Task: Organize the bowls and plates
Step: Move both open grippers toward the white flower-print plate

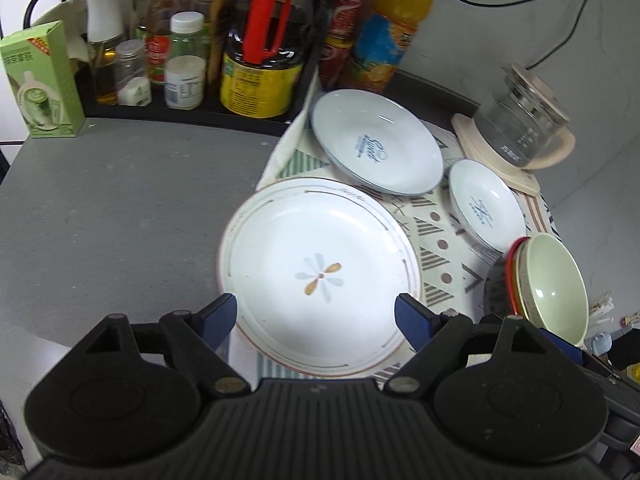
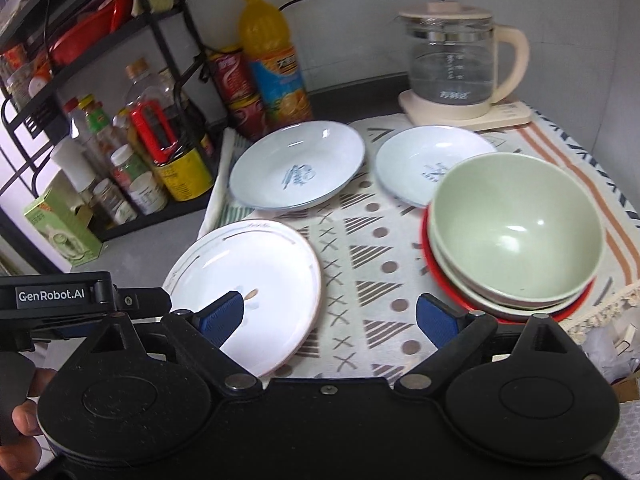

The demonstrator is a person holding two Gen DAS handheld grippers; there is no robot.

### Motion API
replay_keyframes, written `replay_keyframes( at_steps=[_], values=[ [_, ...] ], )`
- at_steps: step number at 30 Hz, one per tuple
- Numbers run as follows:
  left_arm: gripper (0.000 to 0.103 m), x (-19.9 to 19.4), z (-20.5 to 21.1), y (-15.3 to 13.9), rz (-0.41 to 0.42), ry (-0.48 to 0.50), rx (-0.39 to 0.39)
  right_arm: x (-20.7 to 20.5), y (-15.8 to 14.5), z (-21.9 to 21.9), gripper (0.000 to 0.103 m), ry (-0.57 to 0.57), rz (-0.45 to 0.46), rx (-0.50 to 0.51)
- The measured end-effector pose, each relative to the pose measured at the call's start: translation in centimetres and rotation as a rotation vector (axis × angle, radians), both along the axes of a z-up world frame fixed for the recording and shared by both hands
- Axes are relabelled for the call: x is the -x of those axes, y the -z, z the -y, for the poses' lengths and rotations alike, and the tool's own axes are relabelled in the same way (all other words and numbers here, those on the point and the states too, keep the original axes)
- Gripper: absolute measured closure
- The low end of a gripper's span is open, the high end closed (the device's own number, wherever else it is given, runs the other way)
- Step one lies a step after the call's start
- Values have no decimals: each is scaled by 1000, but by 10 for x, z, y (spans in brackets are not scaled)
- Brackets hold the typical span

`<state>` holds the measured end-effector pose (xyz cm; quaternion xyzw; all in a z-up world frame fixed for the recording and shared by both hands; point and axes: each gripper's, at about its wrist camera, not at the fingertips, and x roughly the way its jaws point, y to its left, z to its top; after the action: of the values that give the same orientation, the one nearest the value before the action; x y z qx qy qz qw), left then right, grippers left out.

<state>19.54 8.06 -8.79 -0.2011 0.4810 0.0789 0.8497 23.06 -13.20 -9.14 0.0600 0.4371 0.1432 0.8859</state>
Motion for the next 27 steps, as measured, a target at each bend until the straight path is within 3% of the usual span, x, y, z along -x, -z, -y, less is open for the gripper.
replay_keyframes(
  at_steps=[21, 27],
  values=[
    [22, -53, -33, 10, 46, -71, 28, -64, 14, -39, 11, -25, -49, 10],
    [29, -80, -37, 16, 62, -91, 52, -91, 27, -44, 21, -22, -80, -12]
  ],
)
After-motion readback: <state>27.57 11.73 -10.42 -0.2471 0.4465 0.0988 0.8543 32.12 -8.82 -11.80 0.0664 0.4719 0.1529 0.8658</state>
